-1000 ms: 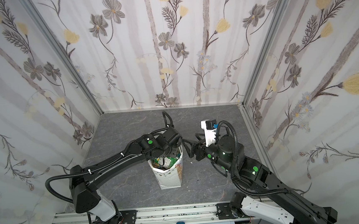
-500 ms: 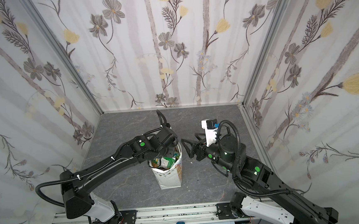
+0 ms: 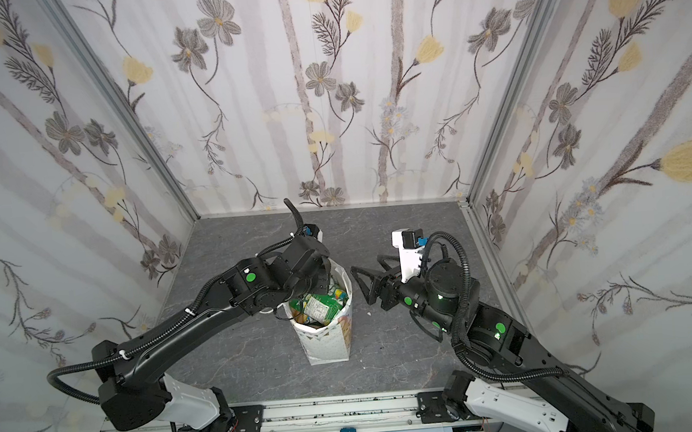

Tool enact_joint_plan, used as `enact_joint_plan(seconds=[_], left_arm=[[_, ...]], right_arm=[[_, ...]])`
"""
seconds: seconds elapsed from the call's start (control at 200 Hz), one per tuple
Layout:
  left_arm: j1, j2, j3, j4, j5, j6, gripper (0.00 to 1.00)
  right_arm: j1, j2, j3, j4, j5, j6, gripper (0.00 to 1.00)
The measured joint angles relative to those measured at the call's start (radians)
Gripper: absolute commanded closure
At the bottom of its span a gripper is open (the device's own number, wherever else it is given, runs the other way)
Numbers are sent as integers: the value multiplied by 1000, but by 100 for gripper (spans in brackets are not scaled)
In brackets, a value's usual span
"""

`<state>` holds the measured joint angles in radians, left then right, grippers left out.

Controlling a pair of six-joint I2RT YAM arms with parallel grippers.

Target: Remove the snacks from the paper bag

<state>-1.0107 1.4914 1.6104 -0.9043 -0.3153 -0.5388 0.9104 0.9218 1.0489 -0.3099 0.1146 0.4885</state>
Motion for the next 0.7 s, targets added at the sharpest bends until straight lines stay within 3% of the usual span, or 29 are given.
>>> enact_joint_plan(seconds=[0.05,0.105,0.275,0.505,0.615,0.699], left_arm=[[0,9,10,-14,-2,2,44],[0,34,26,-32,-3,0,38],[-3,123,35,-93,-3,-12,38],[-3,159,-3,-93,24,-18,29],[-3,167,-31,-64,40,-20,34],[-3,178,-44,-45,43,-24,43]], right_arm=[[0,0,0,0,0,0,16],[0,0,0,0,0,0,16],[0,0,0,0,0,1,16],[0,7,0,0,0,8,16],[0,15,0,0,0,8,15],[0,16,0,0,0,8,15]])
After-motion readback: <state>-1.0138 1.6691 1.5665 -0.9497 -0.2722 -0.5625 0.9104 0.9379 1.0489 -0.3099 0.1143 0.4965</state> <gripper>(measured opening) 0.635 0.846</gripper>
